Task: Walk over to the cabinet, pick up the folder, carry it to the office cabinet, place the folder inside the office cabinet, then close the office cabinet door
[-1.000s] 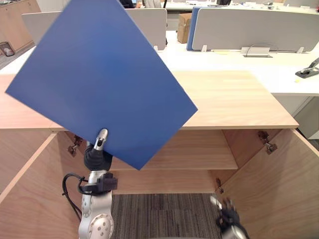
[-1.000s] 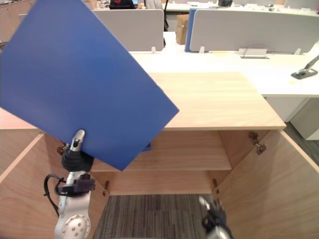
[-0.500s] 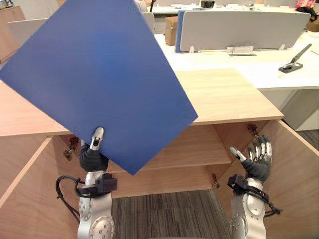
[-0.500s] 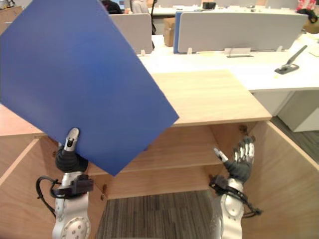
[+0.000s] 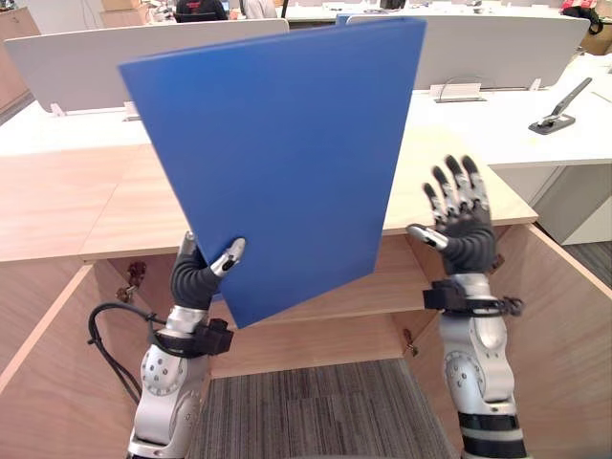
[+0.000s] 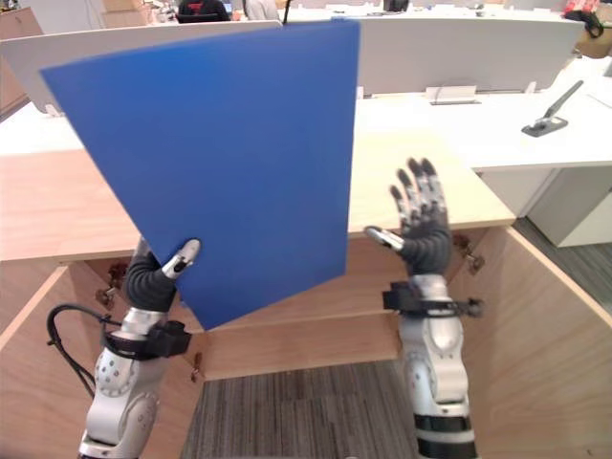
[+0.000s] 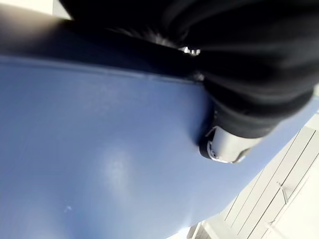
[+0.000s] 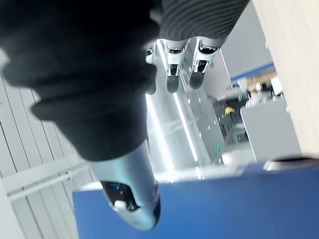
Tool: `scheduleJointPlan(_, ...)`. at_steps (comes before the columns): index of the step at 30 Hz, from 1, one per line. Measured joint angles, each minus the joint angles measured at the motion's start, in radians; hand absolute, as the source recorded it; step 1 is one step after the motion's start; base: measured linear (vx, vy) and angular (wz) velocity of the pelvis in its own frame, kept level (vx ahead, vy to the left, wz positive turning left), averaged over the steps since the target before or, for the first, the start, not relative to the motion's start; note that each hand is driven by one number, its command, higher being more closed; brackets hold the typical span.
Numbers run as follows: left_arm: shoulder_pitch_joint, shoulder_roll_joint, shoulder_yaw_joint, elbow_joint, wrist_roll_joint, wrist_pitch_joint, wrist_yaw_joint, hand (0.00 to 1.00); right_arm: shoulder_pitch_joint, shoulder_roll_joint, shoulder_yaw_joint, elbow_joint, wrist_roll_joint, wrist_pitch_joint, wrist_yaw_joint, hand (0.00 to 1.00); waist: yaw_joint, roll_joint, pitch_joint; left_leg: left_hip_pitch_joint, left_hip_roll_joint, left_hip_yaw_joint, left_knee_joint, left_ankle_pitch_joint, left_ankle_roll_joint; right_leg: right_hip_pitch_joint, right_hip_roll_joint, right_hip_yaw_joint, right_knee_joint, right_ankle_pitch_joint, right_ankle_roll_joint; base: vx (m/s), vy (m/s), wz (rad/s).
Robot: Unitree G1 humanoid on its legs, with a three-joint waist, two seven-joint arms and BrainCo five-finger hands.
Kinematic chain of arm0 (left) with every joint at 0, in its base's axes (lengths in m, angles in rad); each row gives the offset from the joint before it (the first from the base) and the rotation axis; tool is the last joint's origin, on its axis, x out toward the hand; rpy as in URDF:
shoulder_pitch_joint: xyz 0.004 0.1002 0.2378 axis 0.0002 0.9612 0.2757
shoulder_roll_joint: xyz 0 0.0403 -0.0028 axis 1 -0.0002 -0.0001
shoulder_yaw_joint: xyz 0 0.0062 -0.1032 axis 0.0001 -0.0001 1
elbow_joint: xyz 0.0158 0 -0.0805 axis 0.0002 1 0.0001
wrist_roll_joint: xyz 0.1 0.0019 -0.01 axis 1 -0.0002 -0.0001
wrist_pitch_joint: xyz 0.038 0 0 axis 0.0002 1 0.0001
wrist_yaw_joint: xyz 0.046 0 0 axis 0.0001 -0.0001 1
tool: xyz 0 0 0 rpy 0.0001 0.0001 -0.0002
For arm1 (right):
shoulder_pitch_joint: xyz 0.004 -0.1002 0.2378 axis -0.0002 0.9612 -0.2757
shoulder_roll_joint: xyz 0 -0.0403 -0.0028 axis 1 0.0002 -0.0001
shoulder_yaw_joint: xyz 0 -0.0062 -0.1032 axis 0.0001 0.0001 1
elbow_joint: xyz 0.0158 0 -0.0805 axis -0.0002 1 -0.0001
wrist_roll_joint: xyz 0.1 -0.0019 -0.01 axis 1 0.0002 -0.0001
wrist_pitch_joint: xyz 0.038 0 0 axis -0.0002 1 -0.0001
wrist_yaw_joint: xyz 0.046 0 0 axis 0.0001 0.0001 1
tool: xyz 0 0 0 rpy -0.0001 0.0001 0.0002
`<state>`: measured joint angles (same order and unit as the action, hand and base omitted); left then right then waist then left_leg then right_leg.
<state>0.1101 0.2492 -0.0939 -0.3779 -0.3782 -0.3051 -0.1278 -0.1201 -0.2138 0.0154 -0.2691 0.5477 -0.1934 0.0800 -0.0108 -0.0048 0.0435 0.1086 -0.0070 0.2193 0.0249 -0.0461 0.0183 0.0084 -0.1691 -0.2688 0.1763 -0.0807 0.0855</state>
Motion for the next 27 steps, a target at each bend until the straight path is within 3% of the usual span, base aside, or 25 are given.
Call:
scheduleJointPlan(3,-0.011,0.034,-0.027,0.016,0.014,-0.004,-0.007,1.0,-0.088,-0.11,0.135,0.055,0.166,0.035,0.088,0.0,0.006,-0.009,-0.003,-0.002,0.004,0.0,0.0,0.0,0.0,-0.001,0.004,0.0,-0.002,0.0,0.0,0.0,0.0,0.0)
scheduleJointPlan(9,-0.008,0.125,-0.02,0.036,-0.026,-0.031,-0.005,1.0,-0.198,-0.4,0.294,0.105,0.376,0.094,0.139,0.0,0.025,-0.025,-0.003,-0.002,0.013,0.0,-0.002,0.0,0.0,0.002,0.015,-0.001,-0.013,0.002,-0.004,0.0,0.0,0.0)
scheduleJointPlan(14,-0.006,0.191,-0.049,0.036,-0.085,-0.051,-0.005,1.0,-0.272,-0.536,0.397,0.112,0.456,0.129,0.164,0.0,0.03,-0.043,-0.014,-0.003,0.02,-0.003,-0.003,0.001,0.001,0.009,0.024,-0.001,-0.022,0.005,-0.007,0.0,0.0,0.0)
scheduleJointPlan(18,-0.006,0.216,-0.077,0.042,-0.138,-0.067,0.002,1.0,-0.341,-0.579,0.477,0.149,0.536,0.136,0.179,0.0,0.032,-0.05,-0.019,-0.003,0.023,-0.004,-0.003,0.002,0.0,0.013,0.024,-0.003,-0.029,0.007,-0.01,0.0,0.0,0.0)
scheduleJointPlan(19,-0.006,0.224,-0.077,0.045,-0.145,-0.069,0.002,1.0,-0.352,-0.588,0.49,0.152,0.545,0.138,0.179,1.0,0.032,-0.05,-0.019,-0.003,0.023,-0.004,-0.003,0.003,0.0,0.013,0.024,-0.003,-0.029,0.007,-0.01,0.0,0.0,0.0)
scheduleJointPlan(26,-0.007,0.306,-0.11,0.077,-0.247,-0.08,0.003,1.0,-0.414,-0.647,0.576,0.167,0.599,0.155,0.181,1.0,0.034,-0.049,-0.044,-0.007,0.025,-0.015,-0.005,0.01,-0.007,0.016,0.025,-0.016,-0.03,0.008,-0.011,-0.02,-0.001,0.05)
scheduleJointPlan(27,-0.007,0.319,-0.121,0.081,-0.273,-0.08,0.003,0.0,-0.414,-0.646,0.578,0.168,0.606,0.155,0.181,1.0,0.033,-0.049,-0.046,-0.007,0.026,-0.016,-0.006,0.012,-0.009,0.016,0.025,-0.018,-0.03,0.008,-0.011,-0.02,0.0,0.05)
